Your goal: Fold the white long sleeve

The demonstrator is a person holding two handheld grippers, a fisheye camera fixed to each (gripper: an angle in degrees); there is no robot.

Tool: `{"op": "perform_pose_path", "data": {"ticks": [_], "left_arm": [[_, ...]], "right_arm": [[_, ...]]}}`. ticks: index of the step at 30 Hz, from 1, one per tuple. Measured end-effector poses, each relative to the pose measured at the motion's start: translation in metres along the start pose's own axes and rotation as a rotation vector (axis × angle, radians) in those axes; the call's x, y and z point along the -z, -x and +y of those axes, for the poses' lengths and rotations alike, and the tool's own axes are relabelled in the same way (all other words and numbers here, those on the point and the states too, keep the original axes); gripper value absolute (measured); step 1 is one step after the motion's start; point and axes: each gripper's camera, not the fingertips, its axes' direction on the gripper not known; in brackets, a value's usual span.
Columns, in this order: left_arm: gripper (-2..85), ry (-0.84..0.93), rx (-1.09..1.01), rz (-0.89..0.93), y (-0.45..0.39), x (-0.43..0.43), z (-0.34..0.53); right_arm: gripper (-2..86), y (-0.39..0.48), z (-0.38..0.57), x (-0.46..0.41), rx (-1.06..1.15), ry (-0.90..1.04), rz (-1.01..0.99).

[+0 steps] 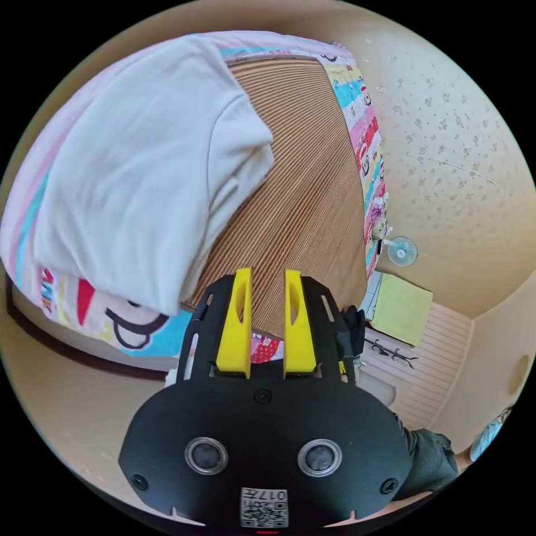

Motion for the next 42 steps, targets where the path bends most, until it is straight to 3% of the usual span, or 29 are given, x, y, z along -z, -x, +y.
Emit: {"op": "perform_pose_path", "data": {"ticks": [6,8,10,13,17,20,24,27,29,31,36,38,40,42], "left_arm": [[6.1,0.064,0.062,-0.215,-0.003,0.013,-0.040],[3.8,0.070,0.125,-0.177,0.008,-0.012,-0.031],[0.9,-0.151,0.192,-0.121,0.011,-0.028,0.010],[-0.4,-0.336,0.231,0.022,0.015,-0.054,0.068],[-0.6,-0.261,0.213,0.138,0.021,-0.086,0.122],[-0.3,-0.106,0.147,0.040,0.013,-0.112,0.159],[1.7,0.225,0.069,-0.103,-0.015,-0.147,0.173],[9.6,0.391,-0.056,-0.333,-0.061,-0.174,0.174],[14.3,0.322,-0.138,-0.424,-0.098,-0.185,0.181],[16.0,0.224,-0.280,-0.403,-0.148,-0.208,0.190],[17.5,0.249,-0.436,-0.532,-0.192,-0.319,0.175],[16.0,0.299,-0.447,-0.655,-0.180,-0.371,0.169],[11.6,0.229,-0.477,-0.824,-0.168,-0.405,0.178],[8.4,0.209,-0.436,-0.778,-0.164,-0.410,0.181]], "right_arm": [[0.4,-0.041,0.053,0.051,-0.008,-0.221,-0.101],[0.4,-0.051,0.063,0.055,-0.008,-0.243,-0.127],[0.4,-0.056,0.073,0.059,0.005,-0.270,-0.154],[0.4,-0.053,0.076,0.056,0.032,-0.263,-0.140],[0.4,-0.045,0.068,0.044,0.055,-0.217,-0.112],[0.4,-0.039,0.058,0.033,0.069,-0.214,-0.157],[0.4,-0.029,0.038,0.015,0.089,-0.183,-0.205],[0.4,-0.020,0.020,0.004,0.107,-0.129,-0.211],[0.4,-0.013,0.011,0.002,0.127,-0.113,-0.219],[0.4,-0.006,0.000,0.001,0.146,-0.094,-0.219],[0.4,-0.006,-0.022,0.013,0.151,-0.040,-0.222],[0.4,-0.009,-0.030,0.027,0.151,-0.057,-0.237],[0.4,-0.013,-0.041,0.050,0.154,-0.084,-0.270],[0.4,-0.018,-0.049,0.068,0.154,-0.104,-0.303]]}}
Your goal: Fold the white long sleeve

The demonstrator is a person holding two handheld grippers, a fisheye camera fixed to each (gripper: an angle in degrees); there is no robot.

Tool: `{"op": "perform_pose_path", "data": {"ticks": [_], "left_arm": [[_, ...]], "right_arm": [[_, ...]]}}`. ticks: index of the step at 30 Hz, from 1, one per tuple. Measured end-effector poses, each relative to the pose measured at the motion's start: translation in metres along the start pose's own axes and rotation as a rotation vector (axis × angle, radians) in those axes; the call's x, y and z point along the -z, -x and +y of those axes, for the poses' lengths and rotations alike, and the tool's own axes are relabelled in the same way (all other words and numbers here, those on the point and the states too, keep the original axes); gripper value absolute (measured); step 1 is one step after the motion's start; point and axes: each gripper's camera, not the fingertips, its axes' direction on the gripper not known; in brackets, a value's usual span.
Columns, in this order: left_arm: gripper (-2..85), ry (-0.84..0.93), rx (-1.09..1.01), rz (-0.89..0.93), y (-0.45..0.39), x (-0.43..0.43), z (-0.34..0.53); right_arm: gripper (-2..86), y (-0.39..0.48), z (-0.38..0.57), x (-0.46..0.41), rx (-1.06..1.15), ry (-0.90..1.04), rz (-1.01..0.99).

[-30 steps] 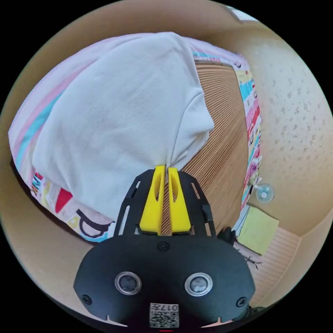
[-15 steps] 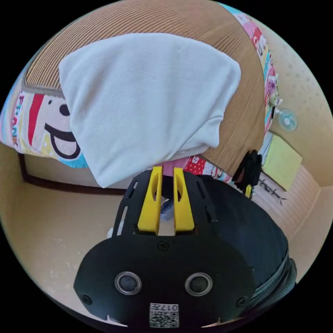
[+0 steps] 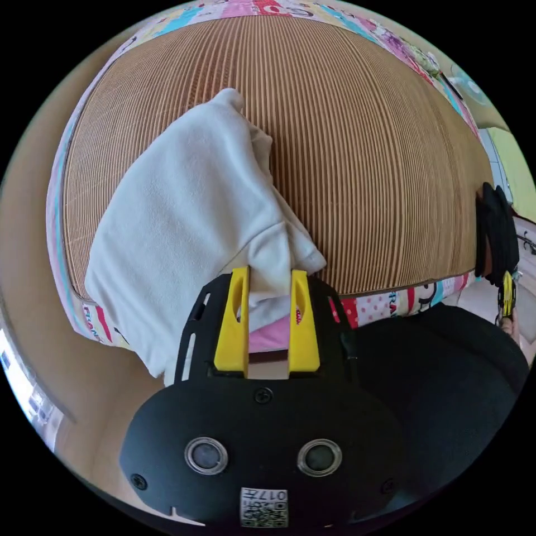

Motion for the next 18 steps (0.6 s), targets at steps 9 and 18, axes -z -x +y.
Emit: {"op": "perform_pose_path", "data": {"ticks": [9,18], "left_arm": [[1.5,-0.614,0.122,0.343,0.043,0.096,0.078],[-0.9,-1.018,-0.165,0.292,-0.053,0.225,0.101]], "right_arm": [[0.5,-0.025,-0.062,0.046,0.014,0.010,-0.177],[0.5,0.002,-0.138,-0.070,0.153,0.515,0.163]]}}
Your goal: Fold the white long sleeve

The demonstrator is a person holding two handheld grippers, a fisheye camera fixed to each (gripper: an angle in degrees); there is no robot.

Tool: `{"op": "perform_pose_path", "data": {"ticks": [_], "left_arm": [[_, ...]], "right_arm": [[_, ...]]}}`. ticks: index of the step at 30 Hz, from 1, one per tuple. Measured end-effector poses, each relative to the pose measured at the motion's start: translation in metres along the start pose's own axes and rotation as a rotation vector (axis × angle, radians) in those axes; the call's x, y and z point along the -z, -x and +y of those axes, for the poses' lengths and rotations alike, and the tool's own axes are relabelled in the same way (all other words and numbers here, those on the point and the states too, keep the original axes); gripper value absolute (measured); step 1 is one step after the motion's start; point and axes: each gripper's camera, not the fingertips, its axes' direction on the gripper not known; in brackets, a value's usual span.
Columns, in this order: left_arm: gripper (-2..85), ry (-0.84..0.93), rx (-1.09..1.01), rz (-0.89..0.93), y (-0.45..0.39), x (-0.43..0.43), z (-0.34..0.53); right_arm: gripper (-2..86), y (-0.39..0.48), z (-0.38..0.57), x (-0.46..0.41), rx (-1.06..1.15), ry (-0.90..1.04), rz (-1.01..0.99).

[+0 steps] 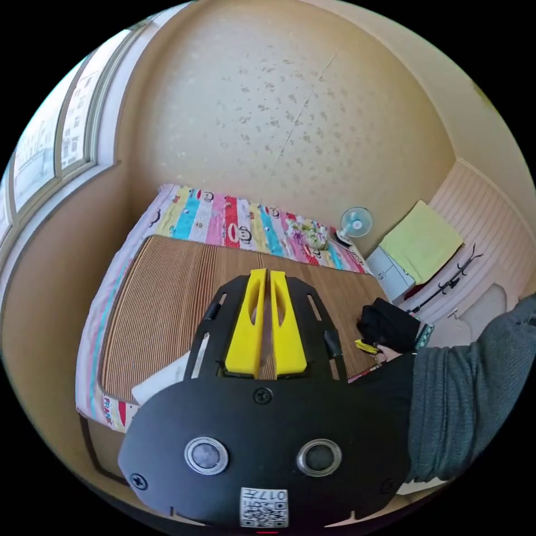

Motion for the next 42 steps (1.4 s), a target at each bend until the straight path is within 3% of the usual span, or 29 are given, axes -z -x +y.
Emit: {"op": "perform_pose_path", "data": {"ticks": [2,4,5,6,8,11,13,14,16,19,24,28,31,33,35,38,42], "left_arm": [[-0.9,-0.073,-0.044,0.069,-0.028,0.000,-0.005],[-0.9,-0.355,-0.028,0.413,-0.042,0.006,-0.006],[-0.9,-0.393,-0.013,0.483,-0.043,0.003,-0.009],[-0.9,-0.407,-0.021,0.524,-0.050,-0.007,-0.019],[-0.8,-0.306,-0.070,0.370,-0.067,-0.031,-0.038],[0.2,0.026,-0.041,0.170,-0.078,-0.110,-0.059],[6.5,0.439,-0.028,0.110,-0.079,-0.214,-0.049],[8.0,0.533,-0.029,0.092,-0.079,-0.242,-0.040],[12.0,0.849,-0.028,0.033,-0.077,-0.353,0.014],[12.9,1.121,-0.010,0.069,-0.073,-0.475,0.104],[14.0,1.362,0.076,0.088,-0.057,-0.623,0.235],[16.5,1.475,0.067,-0.030,-0.044,-0.707,0.320],[13.8,1.501,-0.040,-0.161,-0.050,-0.734,0.357],[5.7,1.460,-0.155,-0.281,-0.055,-0.738,0.364],[2.4,1.392,-0.171,-0.262,-0.053,-0.733,0.366],[0.4,1.218,-0.051,-0.078,-0.033,-0.702,0.348],[-0.4,0.920,0.063,0.478,-0.003,-0.615,0.288]], "right_arm": [[0.5,0.020,-0.019,-0.028,0.100,0.149,0.107],[0.5,0.039,-0.031,-0.067,0.222,0.324,0.226],[0.5,0.043,-0.032,-0.076,0.247,0.359,0.250],[0.6,0.047,-0.033,-0.092,0.288,0.419,0.289],[0.6,0.046,-0.034,-0.111,0.321,0.494,0.327],[0.6,0.031,-0.036,-0.121,0.302,0.565,0.364],[0.6,0.018,-0.037,-0.112,0.287,0.549,0.358],[0.6,0.015,-0.038,-0.107,0.279,0.532,0.347],[0.6,-0.004,-0.039,-0.084,0.233,0.439,0.253],[0.6,-0.029,-0.040,-0.055,0.168,0.324,0.145],[0.6,-0.058,-0.033,-0.024,0.107,0.218,0.117],[0.6,-0.087,-0.021,-0.012,0.046,0.194,0.127],[0.6,-0.112,-0.011,-0.009,-0.009,0.167,0.117],[0.6,-0.129,-0.009,-0.011,-0.041,0.163,0.107],[0.6,-0.142,-0.011,-0.013,-0.056,0.151,0.085],[0.6,-0.156,-0.024,-0.020,-0.052,0.120,0.028],[0.8,-0.154,-0.058,-0.043,-0.023,0.143,0.062]]}}
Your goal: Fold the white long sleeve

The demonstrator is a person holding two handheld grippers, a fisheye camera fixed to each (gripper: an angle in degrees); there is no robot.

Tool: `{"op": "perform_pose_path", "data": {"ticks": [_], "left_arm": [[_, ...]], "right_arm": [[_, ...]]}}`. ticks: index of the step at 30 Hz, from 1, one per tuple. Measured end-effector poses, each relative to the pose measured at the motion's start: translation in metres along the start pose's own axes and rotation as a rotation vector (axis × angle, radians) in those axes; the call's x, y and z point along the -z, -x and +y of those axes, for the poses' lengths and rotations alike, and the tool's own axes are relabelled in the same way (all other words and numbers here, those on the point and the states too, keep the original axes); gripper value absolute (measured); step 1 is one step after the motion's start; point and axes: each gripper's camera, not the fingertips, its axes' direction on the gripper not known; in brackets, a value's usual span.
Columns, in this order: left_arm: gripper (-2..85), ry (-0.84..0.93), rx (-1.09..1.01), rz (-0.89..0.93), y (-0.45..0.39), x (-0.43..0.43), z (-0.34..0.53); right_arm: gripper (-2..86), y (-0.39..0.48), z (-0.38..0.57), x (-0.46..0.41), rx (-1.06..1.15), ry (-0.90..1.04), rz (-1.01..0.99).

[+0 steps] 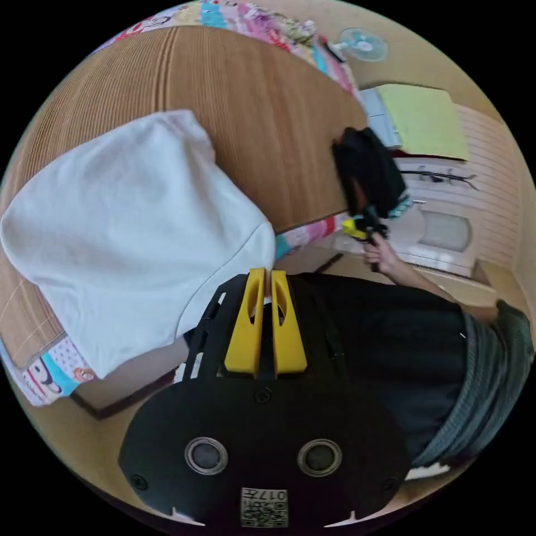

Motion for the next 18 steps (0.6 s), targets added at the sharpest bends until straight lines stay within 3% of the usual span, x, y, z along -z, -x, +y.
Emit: {"op": "perform_pose_path", "data": {"ticks": [4,8,10,14,18], "left_arm": [[-0.8,-0.464,-0.232,0.137,-0.049,0.139,0.055],[-0.9,-0.749,-0.432,0.187,-0.088,0.212,0.097],[-0.8,-0.893,-0.569,0.350,-0.104,0.227,0.114],[-0.7,-1.000,-0.710,0.605,-0.123,0.217,0.117],[-0.7,-1.005,-0.804,0.703,-0.161,0.199,0.100]], "right_arm": [[1.8,0.020,-0.039,-0.040,0.104,0.100,0.149],[5.3,0.049,-0.060,-0.086,0.276,0.191,0.196],[10.3,0.080,-0.063,-0.117,0.446,0.259,0.158],[18.9,0.137,-0.036,-0.150,0.748,0.314,0.159],[22.7,0.176,0.018,-0.149,0.980,0.155,0.187]]}}
